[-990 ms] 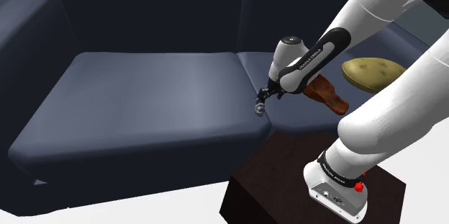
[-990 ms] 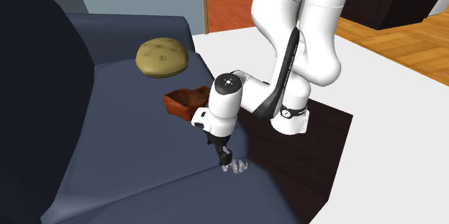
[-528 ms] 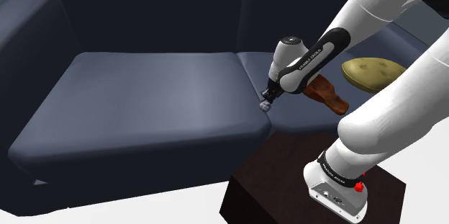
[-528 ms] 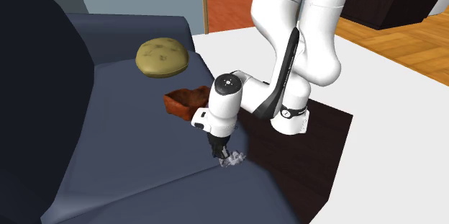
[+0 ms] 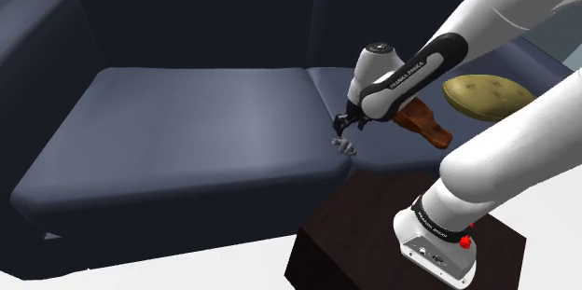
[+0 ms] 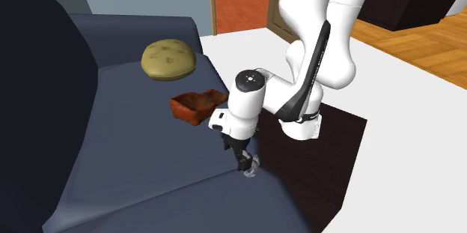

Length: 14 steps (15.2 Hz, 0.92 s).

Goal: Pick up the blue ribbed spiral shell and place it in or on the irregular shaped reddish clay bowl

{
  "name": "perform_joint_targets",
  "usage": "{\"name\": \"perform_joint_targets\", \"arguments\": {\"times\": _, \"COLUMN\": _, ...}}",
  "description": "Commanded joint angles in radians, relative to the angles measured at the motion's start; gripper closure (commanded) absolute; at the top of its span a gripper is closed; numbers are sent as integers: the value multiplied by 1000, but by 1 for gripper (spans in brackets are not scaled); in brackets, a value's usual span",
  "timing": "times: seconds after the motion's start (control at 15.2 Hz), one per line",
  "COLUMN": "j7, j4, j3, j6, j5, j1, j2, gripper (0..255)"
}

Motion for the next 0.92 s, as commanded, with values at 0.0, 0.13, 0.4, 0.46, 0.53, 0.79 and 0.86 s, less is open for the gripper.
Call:
{"name": "perform_joint_targets", "arguments": {"times": 0.0, "j7": -21, "j4": -38, "j3": 8, "j6": -47, "j5": 76, "j1": 49, "j2": -82, "gripper": 0}}
{"name": "perform_joint_targets", "arguments": {"times": 0.13, "j7": -29, "j4": -68, "j3": 14, "j6": -110, "j5": 141, "j1": 106, "j2": -174, "gripper": 0}}
{"name": "perform_joint_targets", "arguments": {"times": 0.4, "j7": -19, "j4": -92, "j3": 21, "j6": -120, "j5": 171, "j1": 141, "j2": -206, "gripper": 0}}
{"name": "perform_joint_targets", "arguments": {"times": 0.46, "j7": -14, "j4": -94, "j3": 24, "j6": -97, "j5": 164, "j1": 136, "j2": -185, "gripper": 0}}
{"name": "perform_joint_targets", "arguments": {"times": 0.53, "j7": -10, "j4": -95, "j3": 27, "j6": -75, "j5": 156, "j1": 129, "j2": -165, "gripper": 0}}
{"name": "perform_joint_targets", "arguments": {"times": 0.79, "j7": 14, "j4": -98, "j3": 40, "j6": 4, "j5": 121, "j1": 101, "j2": -88, "gripper": 0}}
{"name": "perform_joint_targets", "arguments": {"times": 0.86, "j7": 14, "j4": -98, "j3": 40, "j6": 4, "j5": 121, "j1": 101, "j2": -88, "gripper": 0}}
